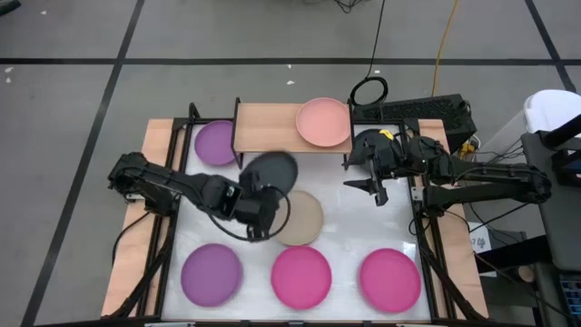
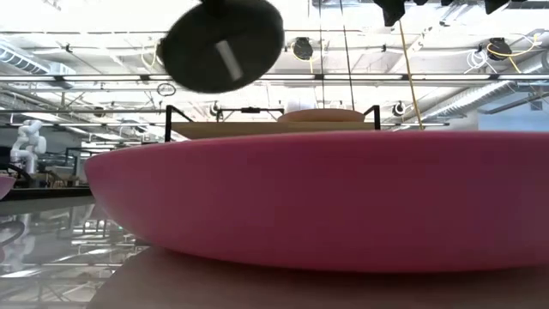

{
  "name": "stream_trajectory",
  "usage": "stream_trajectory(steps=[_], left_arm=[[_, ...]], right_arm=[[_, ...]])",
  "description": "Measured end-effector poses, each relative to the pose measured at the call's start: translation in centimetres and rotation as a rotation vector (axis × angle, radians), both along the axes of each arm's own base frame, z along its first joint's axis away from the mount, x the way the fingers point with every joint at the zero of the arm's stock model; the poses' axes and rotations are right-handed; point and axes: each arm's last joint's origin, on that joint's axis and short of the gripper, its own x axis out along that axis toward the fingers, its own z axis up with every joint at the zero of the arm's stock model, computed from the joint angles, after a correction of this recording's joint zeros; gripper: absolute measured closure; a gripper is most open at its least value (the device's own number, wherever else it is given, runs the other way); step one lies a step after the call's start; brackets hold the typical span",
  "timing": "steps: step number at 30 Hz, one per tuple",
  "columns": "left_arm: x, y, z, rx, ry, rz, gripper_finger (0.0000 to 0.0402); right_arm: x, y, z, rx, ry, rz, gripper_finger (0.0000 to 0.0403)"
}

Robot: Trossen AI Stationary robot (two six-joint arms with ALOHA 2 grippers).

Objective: Place and stack plates onto a shelf
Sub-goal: Stack the bottom black plate on top of the light orange plate on the shelf

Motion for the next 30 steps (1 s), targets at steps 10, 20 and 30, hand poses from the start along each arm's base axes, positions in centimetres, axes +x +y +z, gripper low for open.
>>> stream_trajectory(steps=[10, 20, 30], left_arm=[[4.3, 7.8, 2.4, 0.472, -0.110, -0.253, 0.0391], [6.4, 16.2, 1.5, 0.441, -0.194, -0.331, 0.0391], [9.7, 19.2, -3.8, 0.446, -0.088, -0.448, 0.0391]], right_arm=[[-1.3, 0.2, 1.0, -0.024, -0.063, 0.001, 0.0172], [-2.8, 0.5, 2.2, -0.041, -0.157, 0.003, 0.0172], [-3.0, 0.5, 2.1, -0.032, -0.148, 0.004, 0.0172]])
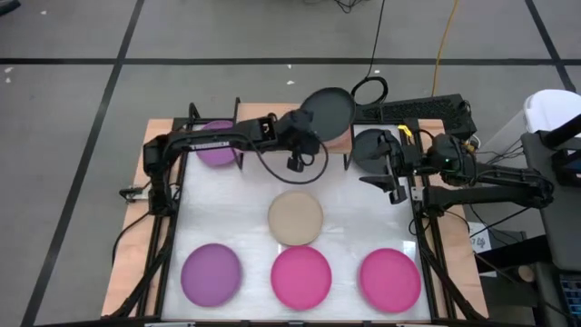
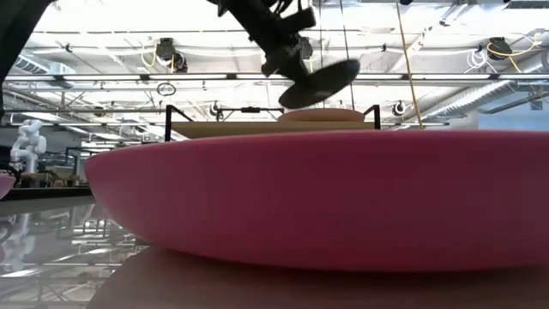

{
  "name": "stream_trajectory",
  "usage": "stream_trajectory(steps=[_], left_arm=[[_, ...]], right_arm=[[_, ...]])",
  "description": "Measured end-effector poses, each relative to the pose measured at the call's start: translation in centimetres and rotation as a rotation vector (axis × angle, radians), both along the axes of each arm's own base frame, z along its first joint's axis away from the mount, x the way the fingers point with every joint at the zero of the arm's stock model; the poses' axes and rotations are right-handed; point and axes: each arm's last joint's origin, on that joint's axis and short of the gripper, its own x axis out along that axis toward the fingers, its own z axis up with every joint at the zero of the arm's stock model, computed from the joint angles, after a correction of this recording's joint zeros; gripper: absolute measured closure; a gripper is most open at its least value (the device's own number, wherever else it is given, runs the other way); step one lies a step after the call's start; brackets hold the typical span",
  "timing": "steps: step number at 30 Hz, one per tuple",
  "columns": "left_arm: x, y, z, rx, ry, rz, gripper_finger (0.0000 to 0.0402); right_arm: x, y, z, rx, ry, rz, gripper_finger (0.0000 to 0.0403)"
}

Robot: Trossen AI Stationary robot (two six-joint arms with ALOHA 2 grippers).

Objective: Place and stack plates onto a shelf
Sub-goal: Stack the bottom black plate on top of the light orange plate on the shelf, then stack the black plate on top of the black plate on the shelf

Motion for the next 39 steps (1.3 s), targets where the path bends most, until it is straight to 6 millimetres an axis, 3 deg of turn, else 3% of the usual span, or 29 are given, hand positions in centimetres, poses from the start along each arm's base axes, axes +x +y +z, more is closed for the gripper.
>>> stream_trajectory(steps=[5, 20, 32, 39], left_arm=[[0.5, 0.6, -1.4, 0.000, 0.042, -0.005, 0.0384], [0.3, 0.8, -1.3, 0.024, 0.054, -0.015, 0.0355], [0.0, 0.7, -0.9, 0.050, 0.067, 0.044, 0.0240], [-2.2, -0.9, 2.2, 0.055, 0.032, 0.148, 0.0204]], right_arm=[[0.0, 0.0, 0.0, 0.000, 0.000, 0.000, 0.0172], [0.0, 0.0, -0.1, 0.027, 0.013, 0.004, 0.0172], [0.0, 0.0, -0.1, 0.028, 0.013, 0.004, 0.0172], [0.0, 0.0, -0.2, 0.037, 0.023, 0.004, 0.0172]])
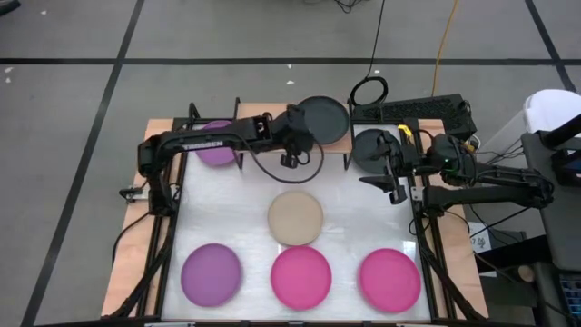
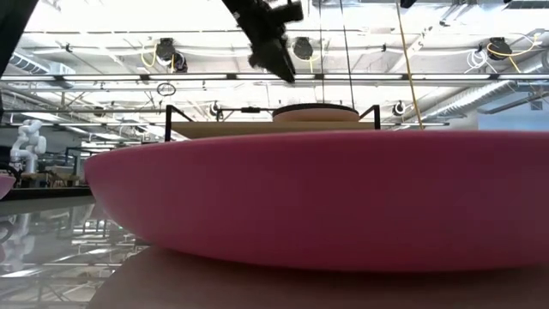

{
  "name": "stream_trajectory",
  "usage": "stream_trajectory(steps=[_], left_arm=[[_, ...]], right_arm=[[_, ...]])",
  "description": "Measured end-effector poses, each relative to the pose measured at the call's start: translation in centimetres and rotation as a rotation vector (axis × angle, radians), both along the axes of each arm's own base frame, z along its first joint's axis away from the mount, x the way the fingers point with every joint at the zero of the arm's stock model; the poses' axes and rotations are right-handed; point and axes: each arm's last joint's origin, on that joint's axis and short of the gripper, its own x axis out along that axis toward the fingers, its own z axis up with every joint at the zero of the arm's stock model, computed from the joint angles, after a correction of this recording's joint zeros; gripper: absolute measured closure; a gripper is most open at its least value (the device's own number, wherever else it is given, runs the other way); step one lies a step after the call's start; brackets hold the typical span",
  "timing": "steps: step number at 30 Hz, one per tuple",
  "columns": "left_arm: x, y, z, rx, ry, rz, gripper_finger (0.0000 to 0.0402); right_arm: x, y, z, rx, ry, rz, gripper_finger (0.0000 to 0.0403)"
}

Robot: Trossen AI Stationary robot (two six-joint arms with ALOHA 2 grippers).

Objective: Place and stack plates onto a shelf
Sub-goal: Stack the black plate on top of the black plate on the shelf

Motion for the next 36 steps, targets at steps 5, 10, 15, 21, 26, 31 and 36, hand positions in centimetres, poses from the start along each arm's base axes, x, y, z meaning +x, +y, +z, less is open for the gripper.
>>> stream_trajectory(steps=[5, 10, 15, 21, 26, 31, 36], left_arm=[[-2.8, -2.3, 4.2, -0.173, -0.192, 0.034, 0.0202], [-5.9, -4.8, 8.0, -0.345, -0.334, -0.031, 0.0202], [-9.5, -7.4, 10.6, -0.410, -0.437, -0.070, 0.0202], [-13.1, -10.9, 10.0, -0.517, -0.554, -0.147, 0.0202], [-14.6, -13.9, 6.8, -0.614, -0.727, -0.273, 0.0202], [-15.6, -16.0, 2.4, -0.714, -0.861, -0.324, 0.0202], [-16.1, -17.3, -1.3, -0.729, -0.941, -0.308, 0.0202]], right_arm=[[0.0, 0.0, -0.1, 0.007, 0.015, 0.000, 0.0172], [0.1, 0.0, -0.5, 0.030, 0.052, 0.001, 0.0172], [0.0, 0.0, -0.6, 0.046, 0.067, 0.002, 0.0172], [0.1, 0.0, -0.9, 0.050, 0.101, 0.001, 0.0172], [0.0, -0.1, -2.0, 0.040, 0.204, -0.044, 0.0172], [-0.1, -0.4, -3.5, 0.045, 0.355, -0.140, 0.0172], [0.2, -0.4, -3.7, 0.050, 0.380, -0.141, 0.0172]])
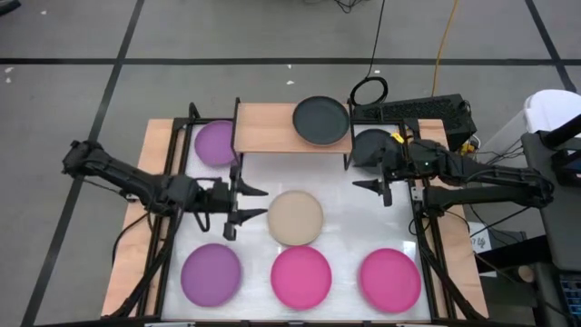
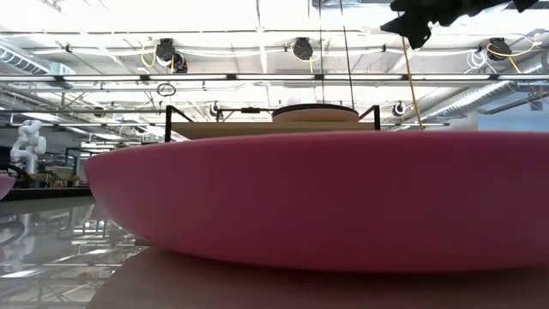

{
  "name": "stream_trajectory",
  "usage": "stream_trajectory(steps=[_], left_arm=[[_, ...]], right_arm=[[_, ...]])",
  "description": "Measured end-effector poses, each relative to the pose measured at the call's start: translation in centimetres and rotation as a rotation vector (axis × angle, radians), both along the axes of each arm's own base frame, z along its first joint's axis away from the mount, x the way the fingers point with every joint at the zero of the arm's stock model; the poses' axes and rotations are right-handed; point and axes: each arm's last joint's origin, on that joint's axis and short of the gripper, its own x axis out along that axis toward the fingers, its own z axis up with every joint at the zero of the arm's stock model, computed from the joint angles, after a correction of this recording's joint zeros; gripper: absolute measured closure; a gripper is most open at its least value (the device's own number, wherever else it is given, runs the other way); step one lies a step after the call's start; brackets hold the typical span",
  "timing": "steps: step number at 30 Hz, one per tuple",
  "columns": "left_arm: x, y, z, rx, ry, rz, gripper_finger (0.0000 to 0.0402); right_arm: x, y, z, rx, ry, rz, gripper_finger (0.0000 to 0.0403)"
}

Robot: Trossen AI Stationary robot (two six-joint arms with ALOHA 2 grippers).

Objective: Place and stack plates onto a shelf
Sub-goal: Stack the black plate on top of the black plate on the shelf

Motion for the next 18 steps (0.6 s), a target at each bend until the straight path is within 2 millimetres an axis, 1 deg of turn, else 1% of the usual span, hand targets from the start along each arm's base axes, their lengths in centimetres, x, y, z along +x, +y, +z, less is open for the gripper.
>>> stream_trajectory(steps=[4, 7, 15, 18], left_arm=[[-0.3, -0.2, -1.8, -0.029, -0.030, -0.006, 0.0202], [-0.5, -0.1, -2.7, -0.060, -0.028, -0.009, 0.0202], [-0.5, -0.1, -2.7, -0.057, -0.033, -0.008, 0.0202], [-0.5, -0.1, -2.7, -0.057, -0.032, -0.008, 0.0201]], right_arm=[[0.2, 0.0, -0.2, 0.000, 0.013, 0.000, 0.0172], [0.7, -0.1, -0.5, -0.009, 0.034, 0.004, 0.0172], [2.7, 0.0, -1.7, -0.044, 0.100, 0.036, 0.0172], [3.1, 0.0, -2.6, -0.064, 0.175, 0.013, 0.0172]])
